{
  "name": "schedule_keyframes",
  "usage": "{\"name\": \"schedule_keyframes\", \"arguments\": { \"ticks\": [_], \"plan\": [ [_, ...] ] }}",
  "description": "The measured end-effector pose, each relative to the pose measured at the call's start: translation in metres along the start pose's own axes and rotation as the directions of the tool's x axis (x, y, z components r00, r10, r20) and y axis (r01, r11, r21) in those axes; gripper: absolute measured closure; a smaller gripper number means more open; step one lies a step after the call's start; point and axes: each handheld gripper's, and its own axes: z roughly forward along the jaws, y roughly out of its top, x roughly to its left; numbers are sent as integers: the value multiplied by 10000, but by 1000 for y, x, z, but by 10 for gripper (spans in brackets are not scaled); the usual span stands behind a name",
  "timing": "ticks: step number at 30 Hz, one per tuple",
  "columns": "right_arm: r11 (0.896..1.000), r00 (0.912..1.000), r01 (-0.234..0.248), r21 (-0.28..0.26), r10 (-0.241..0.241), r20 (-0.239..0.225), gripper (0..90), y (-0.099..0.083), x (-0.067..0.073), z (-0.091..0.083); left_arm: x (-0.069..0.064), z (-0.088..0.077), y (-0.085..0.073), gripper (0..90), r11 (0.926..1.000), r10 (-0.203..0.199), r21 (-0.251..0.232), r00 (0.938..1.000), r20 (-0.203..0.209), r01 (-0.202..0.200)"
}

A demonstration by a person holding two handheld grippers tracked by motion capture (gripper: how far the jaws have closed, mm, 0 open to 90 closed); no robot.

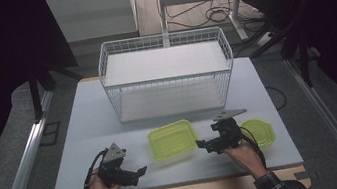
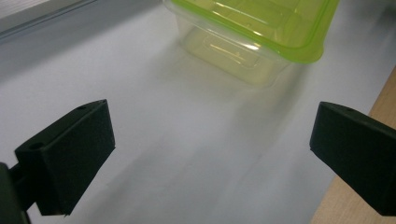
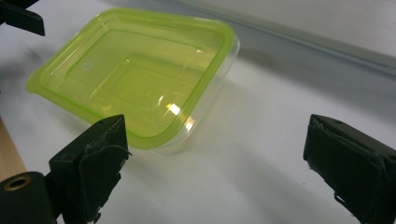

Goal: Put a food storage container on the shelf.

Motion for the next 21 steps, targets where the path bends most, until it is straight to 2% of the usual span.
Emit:
{"name": "schedule_keyframes", "arguments": {
  "ticks": [5, 9, 10, 14, 21],
  "plan": [
    [9998, 9997, -126, 147, 129, -183, 26, 4, -1, 6, 0, 2, -1, 0, 10000, 63, 44, 10000, 5, -63],
    [9972, 9964, -713, 218, 722, -439, 38, 10, -5, 10, 0, 2, 0, 0, 10000, -48, -8, 10000, 3, 48],
    [9950, 9937, -986, 158, 993, -510, 82, 12, -6, 12, 1, 2, 0, 0, 10000, -49, 11, 10000, -4, 49],
    [9871, 9836, -1591, 202, 1602, -823, 209, 19, -11, 17, 1, 2, 0, 3, 9999, -121, 44, 9999, 51, 121],
    [9785, 9715, -1943, 691, 2017, -1246, 407, 29, -15, 32, 0, 3, 0, 9, 9998, -27, 181, 10000, 44, 26]
  ]
}}
